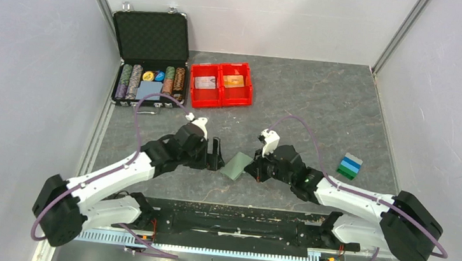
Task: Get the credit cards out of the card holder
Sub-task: Open the card holder at the center of the board.
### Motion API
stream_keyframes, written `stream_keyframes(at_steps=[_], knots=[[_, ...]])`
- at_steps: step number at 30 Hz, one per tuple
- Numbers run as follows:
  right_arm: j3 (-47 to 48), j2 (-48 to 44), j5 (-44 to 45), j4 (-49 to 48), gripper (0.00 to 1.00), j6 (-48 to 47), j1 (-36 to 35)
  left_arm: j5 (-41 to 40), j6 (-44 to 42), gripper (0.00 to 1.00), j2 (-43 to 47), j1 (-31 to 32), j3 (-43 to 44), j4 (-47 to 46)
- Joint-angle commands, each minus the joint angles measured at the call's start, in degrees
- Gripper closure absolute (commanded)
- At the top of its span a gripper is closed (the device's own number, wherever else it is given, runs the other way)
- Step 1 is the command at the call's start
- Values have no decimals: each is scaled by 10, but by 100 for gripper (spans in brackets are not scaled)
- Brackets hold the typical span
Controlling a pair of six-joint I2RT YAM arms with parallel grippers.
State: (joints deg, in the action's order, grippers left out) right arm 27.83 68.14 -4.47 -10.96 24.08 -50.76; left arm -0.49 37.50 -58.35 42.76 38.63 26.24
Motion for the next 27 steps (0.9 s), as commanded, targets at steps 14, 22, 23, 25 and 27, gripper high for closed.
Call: stream_keyframes(at_steps=[14, 22, 23, 25, 27], knots=[[-59, -74, -70, -93, 98, -7, 42, -16, -5, 6, -158, 92, -22, -208], [-62, -76, -83, -91, 98, -3, 48, -21, -9, 5, -177, 108, -9, -213], [-62, -78, -82, -91, 98, -2, 47, -21, -9, 5, -175, 111, -9, -213], [-63, -81, -79, -89, 98, -1, 49, -24, -7, 5, -170, 115, -7, -210], [-62, -83, -80, -86, 98, 0, 50, -27, -6, 5, -166, 115, 2, -200]])
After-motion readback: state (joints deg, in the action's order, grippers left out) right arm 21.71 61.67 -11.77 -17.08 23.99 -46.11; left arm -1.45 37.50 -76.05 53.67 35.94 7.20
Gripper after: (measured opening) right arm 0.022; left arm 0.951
